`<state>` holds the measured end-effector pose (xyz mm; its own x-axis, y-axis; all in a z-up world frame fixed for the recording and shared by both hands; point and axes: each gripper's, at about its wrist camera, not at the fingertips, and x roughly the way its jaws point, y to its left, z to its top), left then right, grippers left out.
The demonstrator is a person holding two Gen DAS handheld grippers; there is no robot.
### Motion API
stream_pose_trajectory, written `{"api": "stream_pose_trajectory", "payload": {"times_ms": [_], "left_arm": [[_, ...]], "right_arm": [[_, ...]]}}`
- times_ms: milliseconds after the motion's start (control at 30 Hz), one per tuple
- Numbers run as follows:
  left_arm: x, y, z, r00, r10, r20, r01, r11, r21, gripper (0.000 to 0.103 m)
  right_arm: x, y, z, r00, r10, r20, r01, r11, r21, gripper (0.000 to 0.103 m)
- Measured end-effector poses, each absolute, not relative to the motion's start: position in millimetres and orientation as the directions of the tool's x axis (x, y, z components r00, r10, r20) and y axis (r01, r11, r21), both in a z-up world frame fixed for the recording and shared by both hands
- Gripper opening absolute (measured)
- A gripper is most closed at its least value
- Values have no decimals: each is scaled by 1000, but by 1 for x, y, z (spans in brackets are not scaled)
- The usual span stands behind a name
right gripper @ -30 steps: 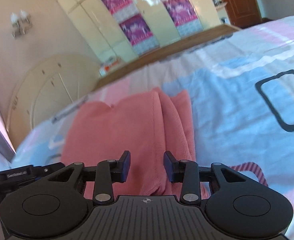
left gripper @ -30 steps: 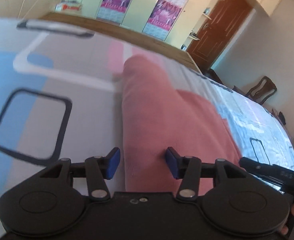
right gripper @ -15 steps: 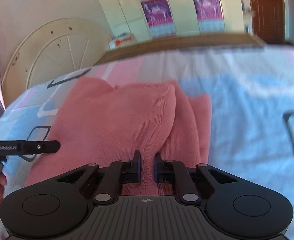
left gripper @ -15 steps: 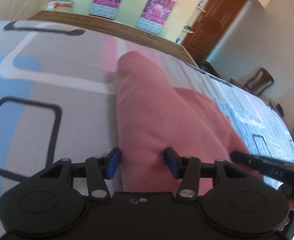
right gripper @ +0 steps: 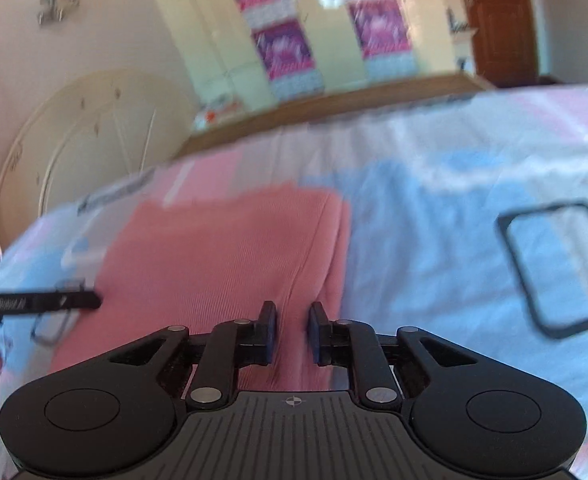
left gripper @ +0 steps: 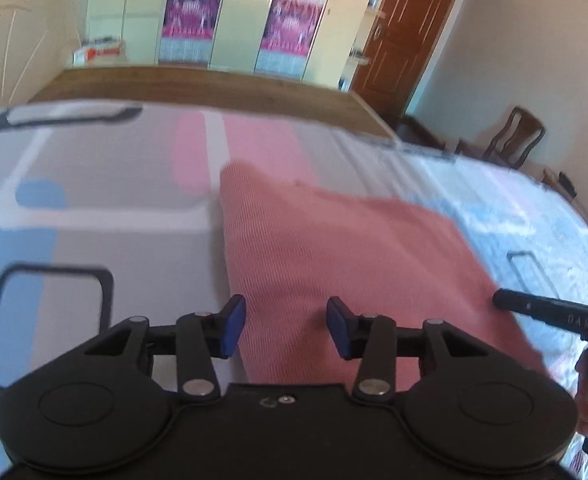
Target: Fold small clothes
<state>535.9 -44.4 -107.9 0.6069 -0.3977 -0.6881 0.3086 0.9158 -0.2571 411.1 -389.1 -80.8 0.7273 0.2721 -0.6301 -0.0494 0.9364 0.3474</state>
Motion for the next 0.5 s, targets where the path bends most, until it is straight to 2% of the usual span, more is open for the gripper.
{"api": "stream_pose_trajectory", "payload": {"times_ms": [67,167,300,367,433,500], "left_arm": [[541,-48,-104,610,-419,-673,331,906,-264,42],[559,-67,-116,571,-420,-705,357,901,-248,42],[565,-87,-131,558,-369,-743,392,907,-156,44],[560,-89,-126,563,-354,-747,403,906,-126,43],[544,-87,-117,579,-359,-732,421,900,-108,42],[522,-82,-112,589,-367,-720,434,895,-101,42]], "right_arm": [[420,-396,-76,750,257,-609,-33,935,354,15],[445,-395,-73,751,276,-599,-65,935,349,15],[480,-384,-96,646,249,-722,-89,963,253,14],[482,-391,-92,641,254,-725,-48,955,293,15],[469,-386,-77,673,201,-712,-47,972,229,14],[442,-377,-60,704,223,-674,-112,972,205,14]]}}
